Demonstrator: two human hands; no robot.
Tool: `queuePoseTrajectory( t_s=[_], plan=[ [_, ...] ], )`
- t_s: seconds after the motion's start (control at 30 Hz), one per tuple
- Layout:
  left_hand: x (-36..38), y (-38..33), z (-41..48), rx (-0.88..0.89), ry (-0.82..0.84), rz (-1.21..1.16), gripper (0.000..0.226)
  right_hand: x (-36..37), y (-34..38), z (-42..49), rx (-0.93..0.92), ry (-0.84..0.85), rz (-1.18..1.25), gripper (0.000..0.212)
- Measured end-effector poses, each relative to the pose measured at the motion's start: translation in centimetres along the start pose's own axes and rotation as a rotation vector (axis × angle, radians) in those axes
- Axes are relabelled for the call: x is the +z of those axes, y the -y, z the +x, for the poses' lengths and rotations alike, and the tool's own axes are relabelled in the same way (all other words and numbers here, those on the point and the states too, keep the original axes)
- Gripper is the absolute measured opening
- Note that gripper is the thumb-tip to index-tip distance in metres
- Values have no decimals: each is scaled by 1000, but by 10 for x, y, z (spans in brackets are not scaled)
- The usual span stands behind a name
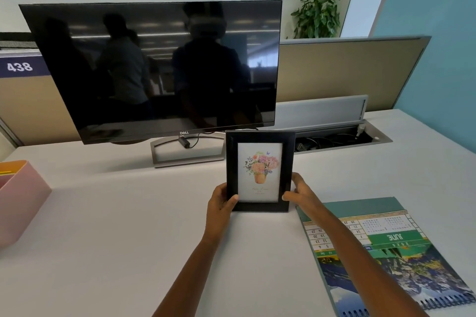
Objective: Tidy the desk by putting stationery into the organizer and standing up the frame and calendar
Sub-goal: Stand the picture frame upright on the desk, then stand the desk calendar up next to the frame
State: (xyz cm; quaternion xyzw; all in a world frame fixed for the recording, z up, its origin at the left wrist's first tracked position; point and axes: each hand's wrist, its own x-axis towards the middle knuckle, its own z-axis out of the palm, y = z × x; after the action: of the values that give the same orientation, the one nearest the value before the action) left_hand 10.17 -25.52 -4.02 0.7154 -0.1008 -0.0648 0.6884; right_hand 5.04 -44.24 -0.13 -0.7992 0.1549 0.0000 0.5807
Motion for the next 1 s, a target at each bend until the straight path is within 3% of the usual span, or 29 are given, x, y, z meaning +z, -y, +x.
queuePoseTrajectory(
  t_s=[0.13, 0.27, 0.47, 0.6, 0.77, 0.8, 0.83, 0.9, 1.0],
  plan=[
    [-2, 4, -13, 24, -110, 2, 38, -20, -17, -27, -32, -197, -99, 50],
    [5, 12, -49, 113, -266, 115, 22, -44, -42, -67, 1, -382, -212, 35],
    [35, 16, -91, 242, -104, 403, 20, -74, -68, -113, 57, -551, -379, 33],
    [69, 20, -116, 352, -29, 588, 47, -92, -83, -137, 178, -654, -583, 35],
    [101, -3, -148, 104, 205, 663, 115, -112, -91, -169, 427, -764, -652, 40],
    [106, -9, -154, 69, 233, 657, 118, -116, -91, -174, 465, -767, -640, 40],
    [111, -11, -157, 55, 246, 677, 103, -119, -92, -178, 492, -764, -630, 41],
    [120, -15, -160, -10, 263, 725, 49, -125, -95, -184, 506, -753, -601, 39],
    [127, -19, -159, -158, 224, 582, 21, -138, -96, -190, 531, -687, -539, 35]
  ],
)
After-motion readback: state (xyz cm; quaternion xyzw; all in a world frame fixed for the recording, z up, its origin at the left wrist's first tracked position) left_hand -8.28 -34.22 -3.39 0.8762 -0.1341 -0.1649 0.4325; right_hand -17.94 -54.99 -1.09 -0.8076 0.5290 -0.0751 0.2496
